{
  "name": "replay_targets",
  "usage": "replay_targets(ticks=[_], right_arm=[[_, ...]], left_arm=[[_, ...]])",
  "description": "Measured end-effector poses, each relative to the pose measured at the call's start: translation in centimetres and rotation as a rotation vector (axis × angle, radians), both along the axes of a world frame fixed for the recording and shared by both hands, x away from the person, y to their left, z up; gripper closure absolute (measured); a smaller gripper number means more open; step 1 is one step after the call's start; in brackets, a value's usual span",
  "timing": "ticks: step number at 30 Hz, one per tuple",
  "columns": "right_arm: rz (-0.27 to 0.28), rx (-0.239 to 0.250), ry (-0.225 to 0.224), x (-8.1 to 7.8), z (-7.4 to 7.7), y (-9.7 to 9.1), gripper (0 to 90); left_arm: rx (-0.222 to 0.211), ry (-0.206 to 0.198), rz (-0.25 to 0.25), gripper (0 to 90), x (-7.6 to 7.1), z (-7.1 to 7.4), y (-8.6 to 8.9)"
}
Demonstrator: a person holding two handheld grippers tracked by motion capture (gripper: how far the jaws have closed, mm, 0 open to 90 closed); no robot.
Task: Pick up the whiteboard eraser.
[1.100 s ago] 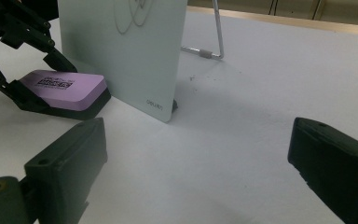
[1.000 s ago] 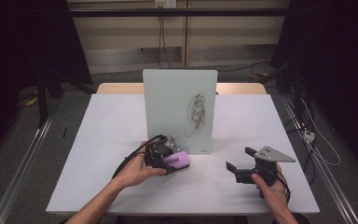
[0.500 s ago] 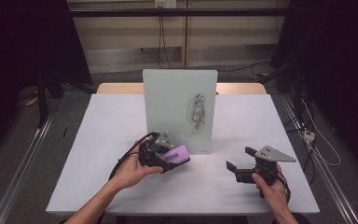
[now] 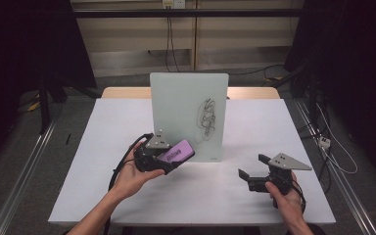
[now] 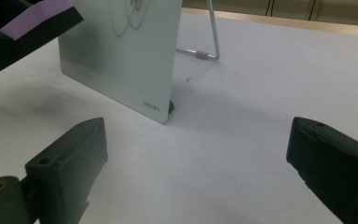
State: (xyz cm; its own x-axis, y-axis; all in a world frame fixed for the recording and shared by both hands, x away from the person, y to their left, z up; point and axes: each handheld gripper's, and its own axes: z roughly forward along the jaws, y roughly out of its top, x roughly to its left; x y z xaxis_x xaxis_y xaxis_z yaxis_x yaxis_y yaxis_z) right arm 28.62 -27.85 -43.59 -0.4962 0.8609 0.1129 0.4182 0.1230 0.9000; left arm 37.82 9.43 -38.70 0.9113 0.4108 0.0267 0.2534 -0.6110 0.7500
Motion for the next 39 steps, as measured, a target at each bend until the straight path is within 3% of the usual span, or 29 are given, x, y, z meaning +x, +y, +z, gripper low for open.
replay_targets(ticks=[3, 7, 14, 18, 21, 24, 30, 33, 35, 39], right_arm=[[0.002, -0.002, -0.002, 0.0, 0.0, 0.0, 5.1], [0.003, 0.0, 0.0, -0.1, 0.0, 0.0, 5.1], [0.004, -0.002, 0.003, -0.1, 0.0, 0.1, 5.1], [0.004, -0.003, 0.0, -0.3, 0.0, 0.0, 5.1], [0.002, -0.007, 0.001, -0.3, 0.0, 0.0, 5.1], [-0.003, -0.005, -0.001, -0.5, 0.0, -0.1, 5.0], [-0.012, 0.002, 0.004, -0.4, 0.0, -0.2, 5.0], [-0.009, 0.007, 0.005, -0.2, 0.0, -0.1, 5.0], [-0.005, 0.011, 0.005, 0.0, 0.0, 0.1, 4.9], [0.002, 0.009, 0.009, 0.3, -0.1, 0.4, 5.1]], left_arm=[[-0.016, -0.021, 0.031, 40.6, -0.1, 0.2, 0.2], [-0.066, -0.024, -0.004, 40.5, -0.1, 0.5, 0.5], [-0.094, -0.04, 0.013, 40.5, 0.0, 0.7, 0.7], [-0.08, -0.049, 0.006, 40.5, 0.2, 0.8, 0.8], [-0.112, -0.053, 0.016, 40.5, 0.3, 0.9, 0.7], [-0.134, -0.076, 0.017, 40.5, 0.2, 1.1, 0.8], [-0.221, -0.136, 0.045, 40.5, -0.1, 1.7, 1.3], [-0.228, -0.168, 0.05, 40.6, -0.2, 1.8, 1.7], [-0.264, -0.168, 0.053, 40.5, -0.4, 1.7, 1.8], [-0.274, -0.197, 0.051, 40.6, -0.6, 1.7, 2.0]])
